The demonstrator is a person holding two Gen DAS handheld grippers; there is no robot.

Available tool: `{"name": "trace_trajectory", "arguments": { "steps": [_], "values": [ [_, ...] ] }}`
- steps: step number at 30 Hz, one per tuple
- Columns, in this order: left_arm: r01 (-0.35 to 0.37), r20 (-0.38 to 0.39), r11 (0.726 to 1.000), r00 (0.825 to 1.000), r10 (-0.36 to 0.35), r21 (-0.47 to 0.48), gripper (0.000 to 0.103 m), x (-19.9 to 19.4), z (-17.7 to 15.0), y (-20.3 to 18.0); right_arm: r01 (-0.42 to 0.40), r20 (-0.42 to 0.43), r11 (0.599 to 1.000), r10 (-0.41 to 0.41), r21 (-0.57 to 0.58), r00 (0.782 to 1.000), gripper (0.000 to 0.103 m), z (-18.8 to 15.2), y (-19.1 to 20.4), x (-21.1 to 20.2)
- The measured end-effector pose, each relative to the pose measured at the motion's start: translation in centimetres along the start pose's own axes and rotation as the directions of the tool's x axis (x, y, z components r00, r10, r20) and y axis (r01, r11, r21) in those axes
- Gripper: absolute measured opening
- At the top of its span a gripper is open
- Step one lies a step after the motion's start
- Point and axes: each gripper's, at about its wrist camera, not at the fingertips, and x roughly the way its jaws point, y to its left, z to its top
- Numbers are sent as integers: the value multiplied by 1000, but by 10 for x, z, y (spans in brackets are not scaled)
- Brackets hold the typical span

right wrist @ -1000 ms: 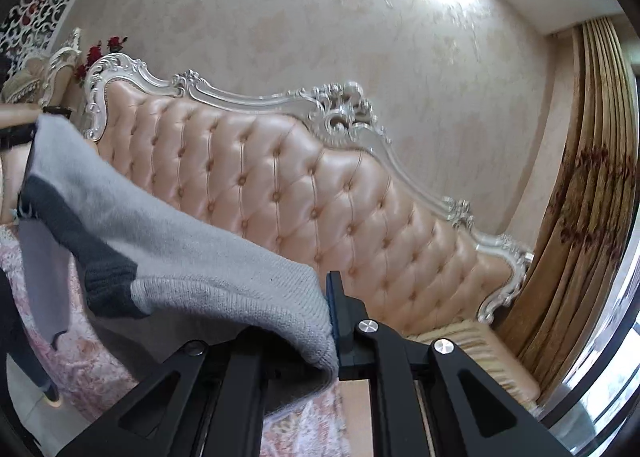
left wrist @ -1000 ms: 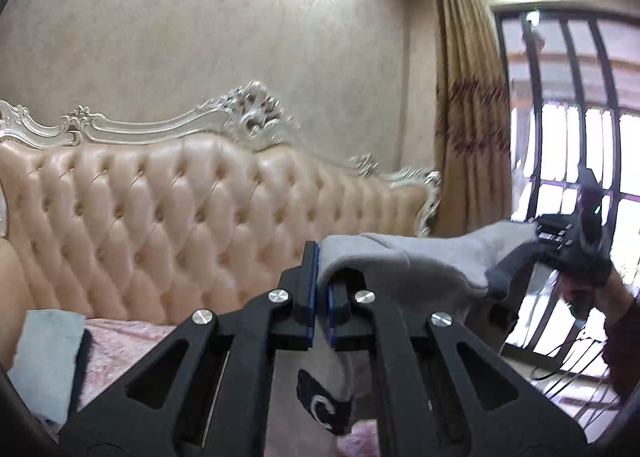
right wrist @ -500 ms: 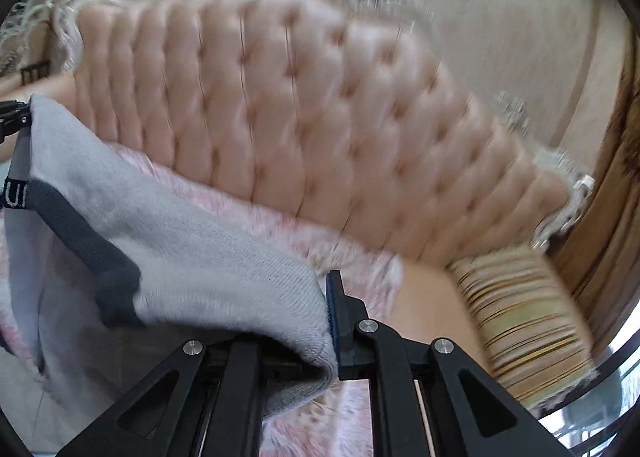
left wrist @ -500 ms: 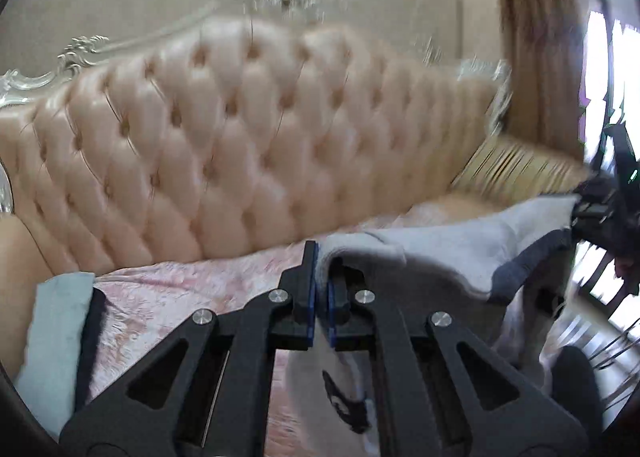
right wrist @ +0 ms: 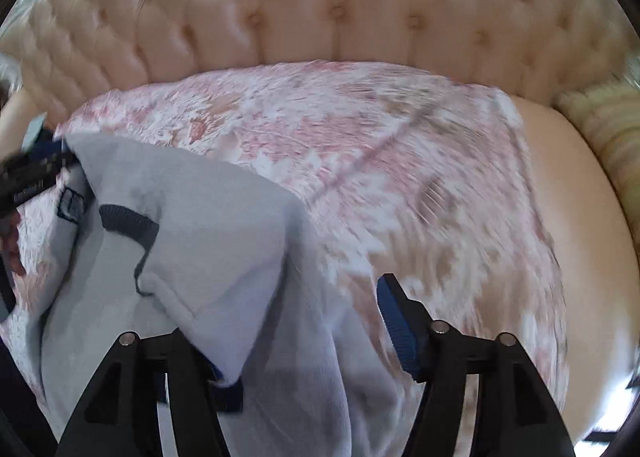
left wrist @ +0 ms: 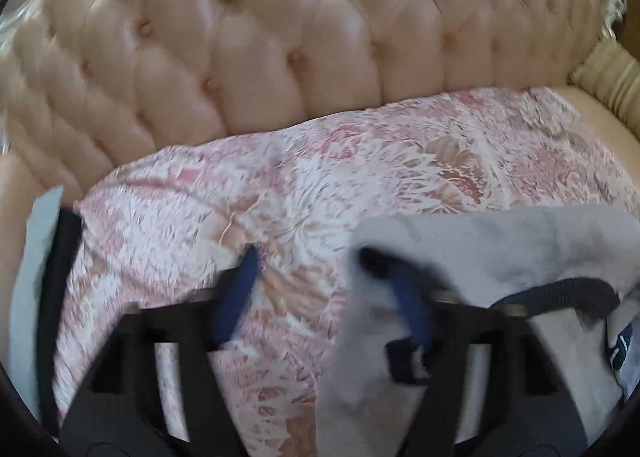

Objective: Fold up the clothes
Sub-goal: 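Lower the sweater onto the floral sheet with both grippers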

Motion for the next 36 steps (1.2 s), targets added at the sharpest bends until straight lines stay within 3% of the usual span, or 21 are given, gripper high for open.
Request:
{"name": "trace_trajectory", "arguments": {
  "steps": [2, 4, 6, 8, 10, 13, 15, 17, 19, 20, 22, 24, 27, 29, 32, 35, 36],
  "values": [
    [23, 46, 999, 999, -21, -37, 74, -19, -9, 10, -11, 51, 997, 7, 82, 999, 67, -17, -7, -21],
    [33, 117, 999, 993, -31, -14, 74, -47, -19, 13, 10, 97, 994, -21, 113, 995, 70, -30, -3, -38],
    [61, 177, 995, 981, -75, 80, 74, -72, -31, 2, 64, 133, 992, -78, 106, 988, 72, -48, 2, -60],
    [42, 210, 979, 974, -84, 200, 74, -88, -43, -13, 93, 164, 993, -104, 73, 981, 74, -59, 6, -72],
    [21, 185, 978, 981, -61, 209, 74, -86, -48, -18, 108, 180, 990, -122, 88, 976, 78, -62, -1, -75],
    [31, 115, 996, 993, -40, 79, 74, -77, -44, -7, 66, 144, 985, -89, 158, 986, 78, -52, -16, -74],
    [-4, 102, 999, 995, -1, 47, 74, -76, -38, -4, 64, 169, 990, -86, 129, 982, 78, -30, -17, -76],
    [7, 74, 1000, 997, -9, 27, 74, -75, -33, -2, 52, 193, 994, -71, 101, 979, 78, -2, -19, -77],
    [21, 45, 1000, 999, -21, -13, 74, -78, -30, 3, -10, 183, 986, -21, 165, 983, 79, 34, -30, -64],
    [49, 33, 998, 998, -47, -39, 74, -81, -30, 5, -92, 148, 966, 57, 241, 987, 80, 49, -42, -50],
    [88, 17, 994, 996, -87, -70, 75, -92, -37, 9, -215, 50, 878, 214, 427, 975, 80, 66, -63, -9],
    [94, 21, 990, 996, -92, -101, 75, -105, -47, 14, -204, -27, 835, 253, 510, 967, 80, 67, -69, 18],
    [147, 26, 974, 989, -145, -173, 75, -124, -75, 21, -150, -31, 884, 182, 442, 983, 80, 54, -51, 18],
    [172, 5, 966, 985, -175, -194, 75, -130, -101, 18, -203, -33, 881, 239, 428, 970, 80, 27, -37, 16],
    [220, -27, 956, 973, -229, -193, 75, -132, -134, 2, -170, -23, 900, 196, 401, 980, 80, -13, -23, 0],
    [261, -53, 950, 960, -274, -172, 74, -130, -153, -15, -100, 47, 928, 89, 359, 995, 81, -52, -7, -48],
    [269, -64, 948, 957, -283, -170, 68, -128, -157, -19, -75, 56, 934, 59, 348, 997, 81, -65, -3, -61]
  ]
}}
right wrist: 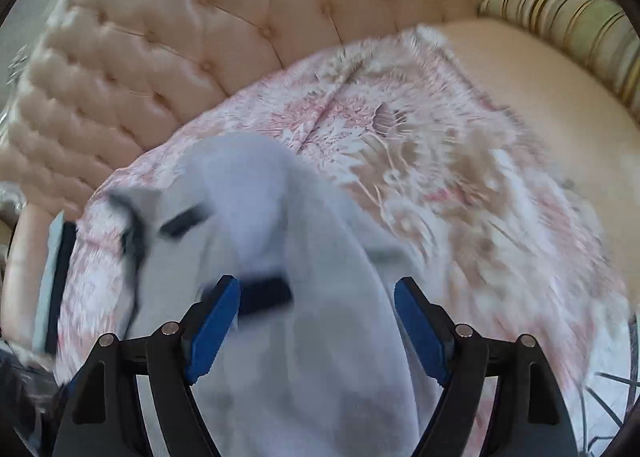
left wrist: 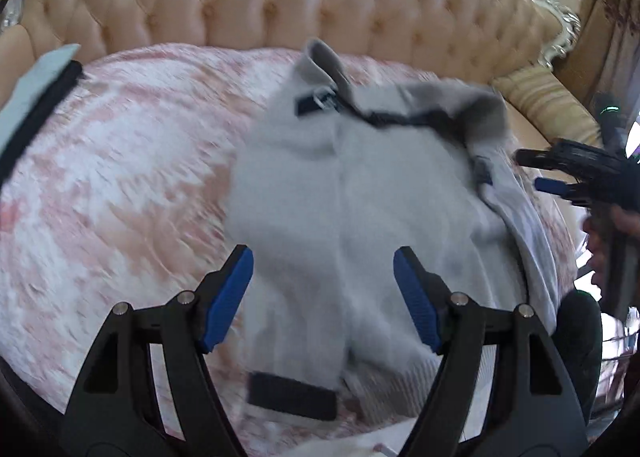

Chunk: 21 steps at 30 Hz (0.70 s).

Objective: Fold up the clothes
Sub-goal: 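Lower the sweater onto the floral sheet with both grippers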

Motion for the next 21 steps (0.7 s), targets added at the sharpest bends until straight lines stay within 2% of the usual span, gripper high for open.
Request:
{"name": "trace_trajectory", "arguments": {
  "steps": [1, 2, 3, 5, 7, 8, 9, 12, 14, 17, 21],
  "values": [
    [-5, -18, 1000, 1000, 5, -11, 63, 5, -1, 0, 26, 18, 1000, -26, -13, 1000, 81, -13, 0, -13],
    [-19, -42, 999, 999, 18, -28, 52, 12, -2, 2, 52, 36, 998, -51, -25, 998, 81, -26, 0, -27],
    [-24, -67, 998, 998, 20, -50, 45, 19, -3, 6, 78, 55, 996, -76, -37, 996, 81, -38, 0, -40],
    [-11, -112, 994, 994, -2, -109, 37, 31, -7, 17, 125, 59, 989, -121, -75, 991, 81, -62, 4, -56],
    [-7, -115, 990, 993, -9, -139, 32, 32, -9, 23, 181, 63, 975, -174, -132, 983, 81, -86, 9, -69],
    [-9, -111, 990, 994, -7, -142, 22, 31, -9, 23, 203, 65, 966, -195, -158, 979, 81, -94, 12, -69],
    [-15, -102, 991, 995, 2, -130, 17, 26, -9, 22, 216, 62, 958, -208, -189, 976, 81, -98, 16, -67],
    [-20, -61, 995, 998, 13, -102, 16, 7, -3, 16, 236, 40, 932, -234, -275, 971, 81, -107, 29, -55],
    [9, -40, 994, 999, -13, -111, 16, -5, 2, 20, 238, 27, 922, -241, -304, 970, 81, -109, 34, -47],
    [94, -34, 989, 995, -98, -117, 16, -22, 11, 23, 259, 14, 891, -274, -372, 962, 81, -114, 41, -31],
    [114, -15, 982, 993, -117, -149, 16, -38, 13, 36, 279, -23, 872, -314, -403, 949, 78, -124, 32, -11]
  ]
}}
